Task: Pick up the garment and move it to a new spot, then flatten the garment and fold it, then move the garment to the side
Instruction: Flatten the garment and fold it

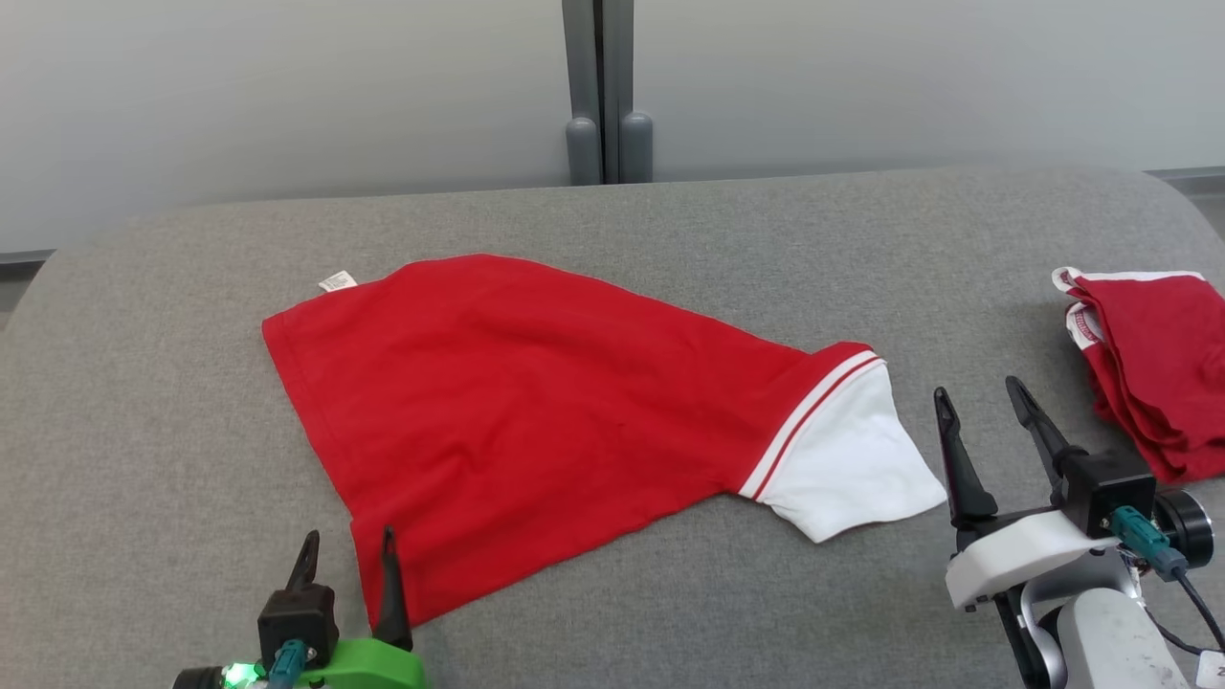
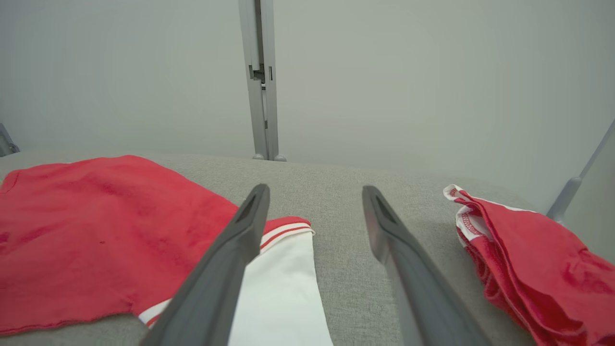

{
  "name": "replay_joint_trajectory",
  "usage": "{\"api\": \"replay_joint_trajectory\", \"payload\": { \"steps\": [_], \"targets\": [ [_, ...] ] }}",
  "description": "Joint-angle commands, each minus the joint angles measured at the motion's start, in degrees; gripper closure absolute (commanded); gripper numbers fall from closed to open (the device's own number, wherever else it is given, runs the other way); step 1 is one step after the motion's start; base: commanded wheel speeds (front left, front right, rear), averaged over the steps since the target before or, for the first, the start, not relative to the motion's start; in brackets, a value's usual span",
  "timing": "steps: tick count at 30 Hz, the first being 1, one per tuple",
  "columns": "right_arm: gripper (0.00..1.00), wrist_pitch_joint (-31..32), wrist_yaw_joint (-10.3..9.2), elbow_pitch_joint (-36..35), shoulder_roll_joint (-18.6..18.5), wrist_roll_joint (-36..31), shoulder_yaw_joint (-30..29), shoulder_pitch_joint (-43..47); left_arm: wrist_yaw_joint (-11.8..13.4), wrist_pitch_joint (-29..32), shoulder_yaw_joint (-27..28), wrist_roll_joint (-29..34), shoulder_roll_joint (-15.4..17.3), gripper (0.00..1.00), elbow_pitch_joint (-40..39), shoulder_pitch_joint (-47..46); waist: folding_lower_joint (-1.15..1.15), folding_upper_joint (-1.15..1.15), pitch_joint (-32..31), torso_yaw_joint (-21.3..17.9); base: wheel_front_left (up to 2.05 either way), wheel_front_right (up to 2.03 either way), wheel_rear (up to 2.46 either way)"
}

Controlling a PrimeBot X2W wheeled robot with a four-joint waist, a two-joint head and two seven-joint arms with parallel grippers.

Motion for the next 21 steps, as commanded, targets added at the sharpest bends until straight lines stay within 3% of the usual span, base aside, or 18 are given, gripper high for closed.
{"api": "replay_joint_trajectory", "payload": {
  "steps": [1, 8, 21],
  "targets": [
    [0.0, 0.02, -0.07, -0.1, -0.23, -0.18, 0.43, 0.97, 0.06, 0.02, 0.57, 0.55, 0.22, 0.0, -0.53, 0.84, 0.0, 0.0, -0.5, 0.39, 0.0, 0.0, 0.0],
    [0.0, 0.02, -0.07, 3.25, -0.24, 1.15, 1.56, 2.99, -1.84, 0.02, 1.05, -0.02, 0.21, 0.0, -0.09, 3.17, 0.0, 0.0, -1.51, 1.07, 0.0, 0.0, 0.0],
    [0.0, 0.02, -0.07, 10.2, -0.24, 0.0, 1.68, 1.4, -3.12, 0.01, -0.87, -3.61, 0.23, 0.0, 3.54, 2.05, 0.0, 0.0, 0.8, 0.51, 0.0, 0.0, 0.0]
  ]
}}
